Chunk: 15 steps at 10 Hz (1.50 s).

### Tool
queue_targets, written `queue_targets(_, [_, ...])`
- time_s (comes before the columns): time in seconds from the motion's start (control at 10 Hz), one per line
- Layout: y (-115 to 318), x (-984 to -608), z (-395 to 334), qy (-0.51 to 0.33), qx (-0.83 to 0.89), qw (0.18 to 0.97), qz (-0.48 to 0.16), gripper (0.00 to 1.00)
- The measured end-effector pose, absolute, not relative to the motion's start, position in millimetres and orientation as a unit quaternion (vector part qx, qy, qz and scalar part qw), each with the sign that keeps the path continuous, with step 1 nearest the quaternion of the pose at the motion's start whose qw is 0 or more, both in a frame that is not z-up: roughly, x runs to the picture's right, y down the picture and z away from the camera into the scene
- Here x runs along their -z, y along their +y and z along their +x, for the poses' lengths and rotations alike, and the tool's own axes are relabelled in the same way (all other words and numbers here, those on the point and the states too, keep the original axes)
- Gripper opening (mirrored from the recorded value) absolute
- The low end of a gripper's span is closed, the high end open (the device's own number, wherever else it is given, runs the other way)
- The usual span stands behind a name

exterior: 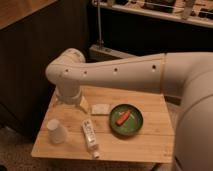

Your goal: Place the pepper on the white sponge

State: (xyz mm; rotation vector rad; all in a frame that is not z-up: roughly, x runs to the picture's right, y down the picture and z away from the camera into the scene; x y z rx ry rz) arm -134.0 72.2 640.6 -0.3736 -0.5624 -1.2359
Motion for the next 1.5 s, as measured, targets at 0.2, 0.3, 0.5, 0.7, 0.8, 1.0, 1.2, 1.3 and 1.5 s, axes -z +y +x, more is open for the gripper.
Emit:
queue_targets(0.2, [73,-647,-91,-0.267,0.529,0.787,-0.171,0.8])
queue_targets(0.3, [76,-653,-68,-0.271,0.503,0.802,-0.174,0.8])
queue_targets(0.5, [82,-663,-41,-0.269,0.469,0.821,-0.184,0.8])
queue_targets(0.7, [88,-674,-14,-0.254,0.438,0.838,-0.201,0.8])
queue_targets(0.8, [90,-679,-3,-0.245,0.429,0.845,-0.206,0.8])
queue_targets(1.0, [99,-694,16,-0.218,0.422,0.854,-0.212,0.8])
queue_targets(1.2, [109,-708,44,-0.2,0.413,0.865,-0.204,0.8])
queue_targets(1.3, [113,-714,60,-0.192,0.404,0.872,-0.199,0.8])
queue_targets(1.5, [116,-721,68,-0.186,0.399,0.877,-0.194,0.8])
